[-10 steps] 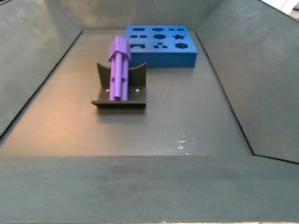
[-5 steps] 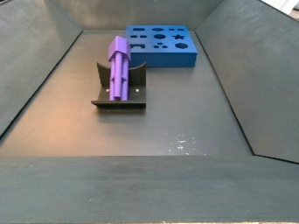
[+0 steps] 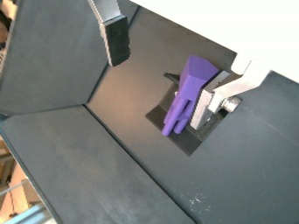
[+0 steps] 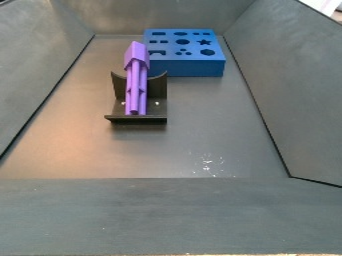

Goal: Pick up the 3 prong object. Move up. Rotate the 3 prong object. Place the 3 prong object on the fixture. Regrasp the 3 prong object. Move to above the board. Insert the 3 prong object.
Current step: Regrasp the 3 prong object.

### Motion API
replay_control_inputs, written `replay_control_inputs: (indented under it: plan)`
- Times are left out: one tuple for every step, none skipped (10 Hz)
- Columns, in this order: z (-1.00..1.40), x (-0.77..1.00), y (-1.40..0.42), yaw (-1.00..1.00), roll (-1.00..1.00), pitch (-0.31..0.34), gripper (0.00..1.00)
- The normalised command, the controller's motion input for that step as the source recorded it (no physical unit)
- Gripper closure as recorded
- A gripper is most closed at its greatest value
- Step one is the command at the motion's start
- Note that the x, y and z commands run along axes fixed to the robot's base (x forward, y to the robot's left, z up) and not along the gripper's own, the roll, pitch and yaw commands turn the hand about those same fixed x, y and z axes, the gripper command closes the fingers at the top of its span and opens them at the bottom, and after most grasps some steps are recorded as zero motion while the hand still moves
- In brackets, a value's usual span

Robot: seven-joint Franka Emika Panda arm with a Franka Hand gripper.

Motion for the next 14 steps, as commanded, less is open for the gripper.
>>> replay_control_inputs:
  plan:
    - [-1.00, 0.04, 0.04, 0.15, 0.16, -0.068, 0.00]
    - [-1.00, 0.04, 0.04, 0.12, 0.13, -0.097, 0.00]
    - [-1.00, 0.05, 0.04, 0.08, 0.09, -0.123, 0.00]
    - [-1.00, 0.06, 0.03, 0.05, 0.08, -0.131, 0.00]
    - [-1.00, 0.06, 0.03, 0.01, 0.08, -0.130, 0.00]
    - [-1.00, 0.07, 0.03, -0.02, 0.07, -0.124, 0.00]
    - [-1.00, 0.07, 0.03, -0.04, 0.07, -0.109, 0.00]
    - [-1.00, 0.07, 0.03, -0.05, 0.07, -0.093, 0.00]
    - [-1.00, 0.08, 0.03, -0.06, 0.06, -0.067, 0.00]
    - [-0.98, 0.09, 0.02, -0.06, 0.06, -0.043, 0.00]
    - [-0.80, 0.08, 0.01, -0.06, 0.06, -0.021, 0.00]
    - [-0.58, 0.08, 0.00, -0.05, 0.06, 0.008, 0.00]
    - [-0.43, 0.08, 0.00, -0.03, 0.07, 0.030, 0.00]
    - [-0.28, 0.08, 0.00, -0.01, 0.07, 0.043, 0.00]
